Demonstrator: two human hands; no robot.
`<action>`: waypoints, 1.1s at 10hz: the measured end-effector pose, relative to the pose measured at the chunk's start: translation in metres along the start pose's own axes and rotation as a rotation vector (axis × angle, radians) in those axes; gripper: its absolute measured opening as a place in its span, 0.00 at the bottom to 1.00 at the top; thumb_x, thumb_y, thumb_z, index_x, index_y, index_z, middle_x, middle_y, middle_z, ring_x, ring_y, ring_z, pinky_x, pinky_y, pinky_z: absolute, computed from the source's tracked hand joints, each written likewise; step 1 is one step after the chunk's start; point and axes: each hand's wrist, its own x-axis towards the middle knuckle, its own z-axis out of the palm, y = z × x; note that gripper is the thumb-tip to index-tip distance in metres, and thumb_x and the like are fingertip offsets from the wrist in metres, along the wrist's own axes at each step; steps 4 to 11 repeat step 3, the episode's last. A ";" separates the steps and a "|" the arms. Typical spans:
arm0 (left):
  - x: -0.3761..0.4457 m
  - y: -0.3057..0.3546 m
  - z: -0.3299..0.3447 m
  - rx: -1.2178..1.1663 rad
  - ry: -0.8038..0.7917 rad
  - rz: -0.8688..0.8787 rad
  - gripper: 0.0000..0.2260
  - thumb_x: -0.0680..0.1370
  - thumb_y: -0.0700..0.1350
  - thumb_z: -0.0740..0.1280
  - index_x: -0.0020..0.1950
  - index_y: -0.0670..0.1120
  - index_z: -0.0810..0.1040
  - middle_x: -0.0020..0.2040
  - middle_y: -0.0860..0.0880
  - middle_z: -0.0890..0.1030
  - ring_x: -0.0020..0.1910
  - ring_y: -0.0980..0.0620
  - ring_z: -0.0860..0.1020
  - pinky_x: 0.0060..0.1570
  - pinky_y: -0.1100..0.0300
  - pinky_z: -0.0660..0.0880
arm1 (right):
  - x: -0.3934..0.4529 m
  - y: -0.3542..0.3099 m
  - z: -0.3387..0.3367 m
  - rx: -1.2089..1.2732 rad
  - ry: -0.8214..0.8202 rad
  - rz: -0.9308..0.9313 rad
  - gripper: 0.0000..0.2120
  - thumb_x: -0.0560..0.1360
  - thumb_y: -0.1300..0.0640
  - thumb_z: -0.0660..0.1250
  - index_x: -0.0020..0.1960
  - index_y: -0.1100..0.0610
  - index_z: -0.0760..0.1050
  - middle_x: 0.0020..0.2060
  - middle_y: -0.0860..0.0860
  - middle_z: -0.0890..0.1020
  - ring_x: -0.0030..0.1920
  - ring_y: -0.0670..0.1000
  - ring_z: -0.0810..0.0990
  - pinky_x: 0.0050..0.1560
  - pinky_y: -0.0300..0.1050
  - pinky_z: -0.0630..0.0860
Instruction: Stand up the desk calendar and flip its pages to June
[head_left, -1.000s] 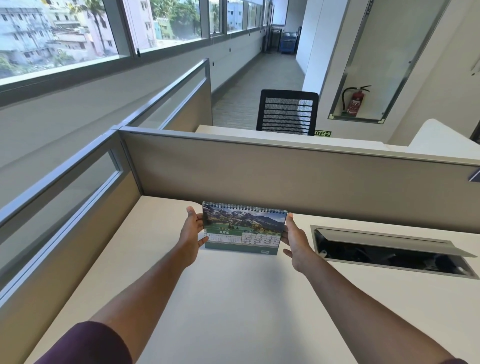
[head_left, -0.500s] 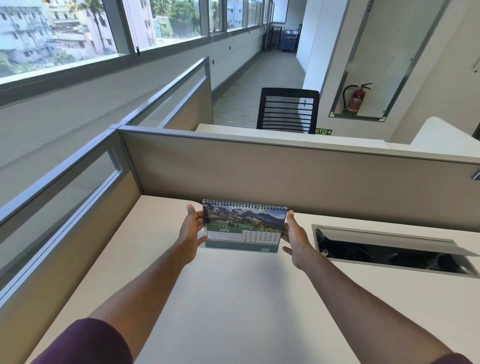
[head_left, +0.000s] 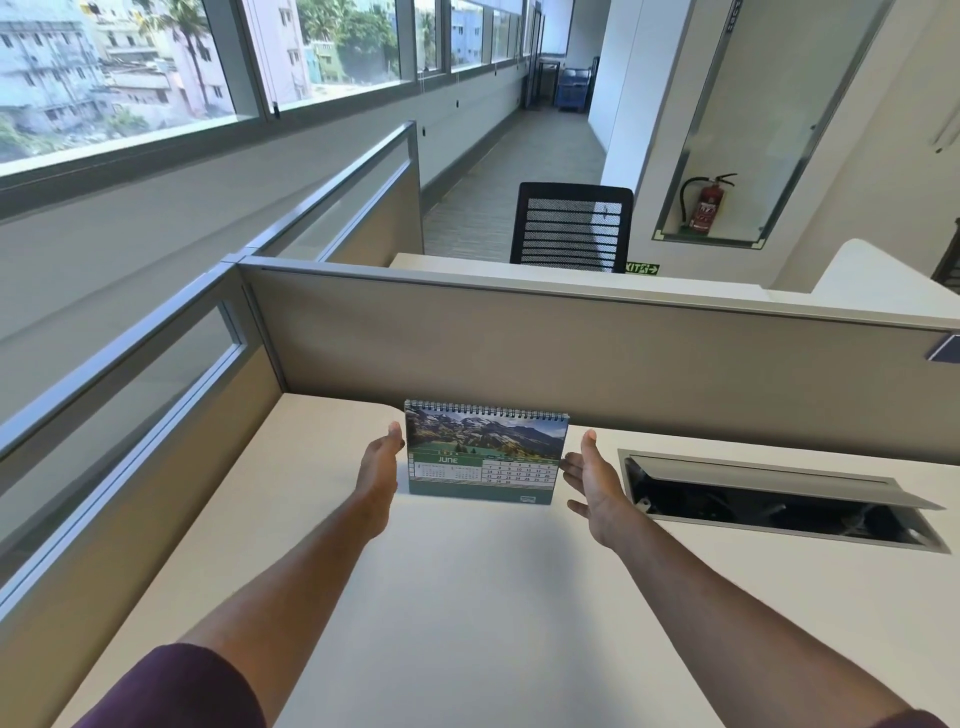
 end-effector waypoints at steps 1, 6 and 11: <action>-0.019 0.003 0.001 0.066 -0.018 0.034 0.13 0.82 0.53 0.60 0.61 0.46 0.69 0.62 0.46 0.73 0.59 0.48 0.70 0.59 0.53 0.64 | -0.016 0.000 -0.007 -0.061 -0.005 -0.001 0.30 0.81 0.32 0.52 0.64 0.55 0.76 0.62 0.50 0.80 0.63 0.49 0.77 0.66 0.56 0.71; -0.057 0.003 0.006 0.283 -0.065 0.101 0.16 0.81 0.49 0.63 0.67 0.45 0.71 0.64 0.47 0.76 0.59 0.47 0.72 0.58 0.56 0.66 | -0.046 0.000 -0.017 -0.273 -0.064 -0.066 0.31 0.79 0.35 0.62 0.70 0.58 0.75 0.64 0.50 0.79 0.66 0.53 0.76 0.64 0.54 0.71; -0.057 0.003 0.006 0.283 -0.065 0.101 0.16 0.81 0.49 0.63 0.67 0.45 0.71 0.64 0.47 0.76 0.59 0.47 0.72 0.58 0.56 0.66 | -0.046 0.000 -0.017 -0.273 -0.064 -0.066 0.31 0.79 0.35 0.62 0.70 0.58 0.75 0.64 0.50 0.79 0.66 0.53 0.76 0.64 0.54 0.71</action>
